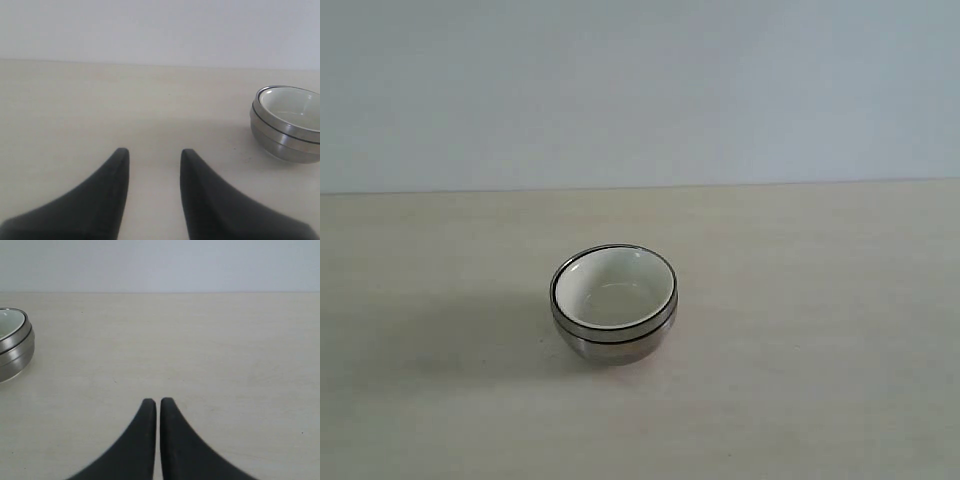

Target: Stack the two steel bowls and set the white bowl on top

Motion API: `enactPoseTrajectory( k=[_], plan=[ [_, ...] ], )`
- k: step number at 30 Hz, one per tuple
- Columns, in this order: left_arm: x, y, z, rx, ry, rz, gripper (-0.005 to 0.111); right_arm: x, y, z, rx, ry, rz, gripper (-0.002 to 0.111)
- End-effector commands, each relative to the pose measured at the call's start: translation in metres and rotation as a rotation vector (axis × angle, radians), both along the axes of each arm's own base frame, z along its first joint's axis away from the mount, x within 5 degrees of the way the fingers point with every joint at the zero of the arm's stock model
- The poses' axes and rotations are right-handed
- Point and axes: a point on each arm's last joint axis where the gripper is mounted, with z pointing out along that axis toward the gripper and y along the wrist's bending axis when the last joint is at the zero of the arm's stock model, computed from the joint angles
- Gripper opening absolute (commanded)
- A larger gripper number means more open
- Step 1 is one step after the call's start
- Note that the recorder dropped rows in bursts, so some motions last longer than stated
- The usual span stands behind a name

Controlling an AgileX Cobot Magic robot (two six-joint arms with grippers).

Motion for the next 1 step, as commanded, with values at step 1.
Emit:
enactPoseTrajectory(
  k=[1],
  plan=[
    [-0.0001, 0.0001, -0.0012, 0.003, 0.001, 0.002, 0.032, -0.0001, -0.0005, 0.0009, 0.003, -0.013, -0.009, 0.000]
  ],
)
